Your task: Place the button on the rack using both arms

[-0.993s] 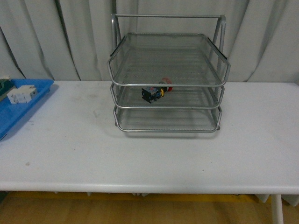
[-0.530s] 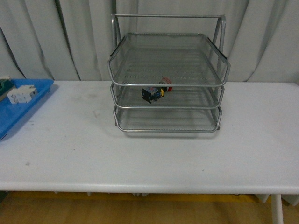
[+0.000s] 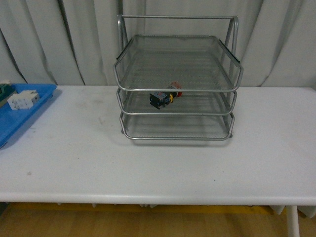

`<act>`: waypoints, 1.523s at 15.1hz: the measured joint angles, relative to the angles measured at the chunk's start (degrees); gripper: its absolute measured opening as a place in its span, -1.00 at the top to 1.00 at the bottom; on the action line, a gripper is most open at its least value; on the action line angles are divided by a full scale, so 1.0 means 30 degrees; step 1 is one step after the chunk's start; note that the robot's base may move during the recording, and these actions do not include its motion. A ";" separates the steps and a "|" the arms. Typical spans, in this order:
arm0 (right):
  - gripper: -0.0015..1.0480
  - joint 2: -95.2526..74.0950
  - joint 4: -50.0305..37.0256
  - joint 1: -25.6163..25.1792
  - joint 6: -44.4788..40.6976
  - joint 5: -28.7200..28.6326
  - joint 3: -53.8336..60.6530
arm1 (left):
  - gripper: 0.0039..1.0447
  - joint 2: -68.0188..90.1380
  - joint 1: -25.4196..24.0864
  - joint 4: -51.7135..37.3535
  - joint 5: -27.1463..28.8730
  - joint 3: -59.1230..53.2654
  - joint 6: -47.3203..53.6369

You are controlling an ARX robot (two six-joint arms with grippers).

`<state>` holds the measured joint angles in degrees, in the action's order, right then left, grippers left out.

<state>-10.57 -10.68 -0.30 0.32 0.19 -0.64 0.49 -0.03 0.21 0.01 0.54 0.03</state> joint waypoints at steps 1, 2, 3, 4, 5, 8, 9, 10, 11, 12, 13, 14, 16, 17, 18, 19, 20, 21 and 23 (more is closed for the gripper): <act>0.97 0.0095 0.0087 0.0000 0.0000 0.0000 0.0000 | -0.88 0.0000 0.0000 0.0000 0.0000 0.0000 0.0007; 0.97 0.0168 0.0182 0.0000 0.0007 0.0000 0.0000 | -0.88 0.0000 0.0000 0.0000 0.0000 0.0000 0.0000; 0.97 0.0597 0.0831 0.0000 0.0007 0.0007 -0.0007 | -0.88 0.0000 0.0000 0.0000 0.0000 0.0000 0.0000; 0.97 0.2703 0.3665 0.0000 0.0007 -0.0051 0.0000 | -0.88 0.0000 0.0000 0.0000 0.0015 0.0000 0.0000; 0.97 0.3461 0.3286 0.0000 0.0000 -0.0058 -0.0051 | -0.88 0.0000 0.0000 0.0015 -0.0007 0.0000 0.0000; 0.65 0.3446 0.3650 0.0000 -0.0051 -0.0058 0.0000 | -0.88 0.0000 0.0000 0.0007 -0.0007 0.0000 0.0000; 0.44 0.3446 0.3628 0.0000 -0.0044 -0.0058 0.0000 | -0.88 0.0000 0.0000 -0.0007 0.0000 0.0000 0.0000; 0.19 0.3446 0.3628 0.0000 -0.0051 -0.0058 0.0000 | -0.88 0.0000 0.0000 0.0000 0.0000 0.0000 0.0000; -0.05 0.3446 0.3628 0.0000 -0.0051 -0.0058 0.0000 | -0.88 0.0000 0.0000 -0.0007 0.0000 0.0000 0.0000; -0.29 0.3446 0.3628 0.0000 -0.0044 -0.0058 0.0000 | -0.88 0.0000 0.0000 -0.0007 0.0000 0.0000 0.0000; -0.54 0.3446 0.3628 0.0000 -0.0051 -0.0058 0.0000 | -0.88 0.0000 0.0000 -0.0007 0.0000 0.0000 0.0000; -0.78 0.3446 0.3628 0.0000 -0.0051 -0.0058 0.0000 | -0.88 0.0000 0.0000 -0.0007 0.0000 0.0000 0.0007; -0.86 0.3446 0.3628 0.0000 -0.0051 -0.0058 0.0000 | -0.88 0.0000 0.0000 -0.0007 0.0000 0.0000 0.0007; -0.87 0.3446 0.3628 0.0000 -0.0051 -0.0058 0.0000 | -0.88 0.0000 0.0000 -0.0007 0.0000 0.0000 0.0000; -0.87 0.3446 0.3628 0.0000 -0.0051 -0.0058 0.0000 | -0.88 0.0000 0.0000 -0.0007 0.0000 0.0000 0.0000; -0.87 0.3446 0.3628 0.0000 -0.0051 -0.0058 0.0000 | -0.88 0.0000 0.0000 -0.0007 0.0000 0.0000 0.0000; -0.87 0.3446 0.3628 0.0000 -0.0051 -0.0058 0.0000 | -0.88 0.0000 0.0000 -0.0007 0.0000 0.0000 0.0000; -0.87 0.3446 0.3628 0.0000 -0.0051 -0.0058 0.0000 | -0.88 0.0000 0.0000 -0.0007 0.0000 0.0000 0.0000; -0.87 0.3446 0.3628 0.0000 -0.0051 -0.0058 0.0000 | -0.88 0.0000 0.0000 -0.0007 0.0000 0.0000 0.0000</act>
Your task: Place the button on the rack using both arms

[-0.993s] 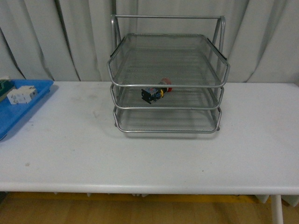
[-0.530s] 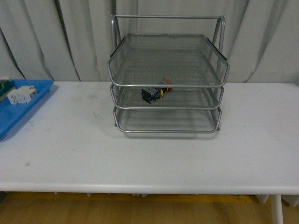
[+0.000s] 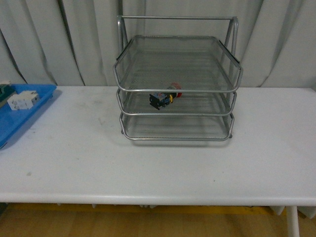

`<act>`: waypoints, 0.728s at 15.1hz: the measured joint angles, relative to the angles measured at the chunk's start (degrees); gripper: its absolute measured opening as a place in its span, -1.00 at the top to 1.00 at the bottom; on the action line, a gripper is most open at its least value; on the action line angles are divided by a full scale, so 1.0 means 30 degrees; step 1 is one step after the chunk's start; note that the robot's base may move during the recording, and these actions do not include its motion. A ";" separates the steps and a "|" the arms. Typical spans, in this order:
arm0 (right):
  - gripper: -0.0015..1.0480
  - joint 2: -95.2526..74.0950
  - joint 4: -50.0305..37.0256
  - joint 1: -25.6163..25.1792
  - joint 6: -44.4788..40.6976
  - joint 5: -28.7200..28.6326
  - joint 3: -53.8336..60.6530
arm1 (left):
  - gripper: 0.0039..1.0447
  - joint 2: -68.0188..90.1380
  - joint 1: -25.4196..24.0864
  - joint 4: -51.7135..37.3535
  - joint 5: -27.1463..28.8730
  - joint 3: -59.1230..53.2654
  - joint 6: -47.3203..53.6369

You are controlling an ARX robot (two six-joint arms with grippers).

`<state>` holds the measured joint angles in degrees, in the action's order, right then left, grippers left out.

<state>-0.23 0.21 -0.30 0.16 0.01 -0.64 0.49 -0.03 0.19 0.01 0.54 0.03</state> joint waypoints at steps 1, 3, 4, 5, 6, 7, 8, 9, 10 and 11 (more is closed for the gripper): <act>-0.87 0.0000 0.0000 0.0000 0.0000 0.0000 0.0000 | -0.88 0.0000 0.0000 0.0000 0.0000 0.0000 0.0000; -0.87 0.0007 0.0000 0.0000 0.0000 0.0000 0.0000 | -0.88 0.0000 0.0000 0.0000 0.0000 0.0000 0.0000; -0.87 0.0000 0.0000 0.0000 0.0000 0.0000 0.0000 | -0.88 0.0000 0.0000 0.0000 0.0000 0.0000 0.0000; -0.87 0.0000 0.0000 0.0000 0.0000 0.0000 0.0000 | -0.88 0.0000 -0.0007 0.0000 0.0000 0.0000 0.0007; -0.87 0.0000 0.0000 0.0000 0.0000 0.0000 0.0000 | -0.88 0.0000 0.0000 0.0000 0.0000 0.0000 0.0007; -0.87 0.0000 0.0000 0.0000 0.0000 0.0000 0.0000 | -0.88 0.0000 0.0000 0.0000 0.0000 0.0000 0.0000; -0.87 0.0000 0.0000 0.0000 0.0000 0.0000 0.0000 | -0.88 0.0000 0.0000 0.0000 0.0000 0.0000 0.0000; -0.87 0.0000 0.0000 0.0000 0.0000 0.0000 0.0000 | -0.88 0.0000 0.0000 0.0000 0.0000 0.0000 0.0000; -0.87 0.0000 0.0000 0.0000 0.0000 0.0000 0.0000 | -0.88 0.0000 0.0000 0.0000 0.0000 0.0000 0.0000; -0.87 0.0000 0.0000 0.0000 0.0000 0.0000 0.0000 | -0.88 0.0000 0.0000 0.0000 0.0000 0.0000 0.0000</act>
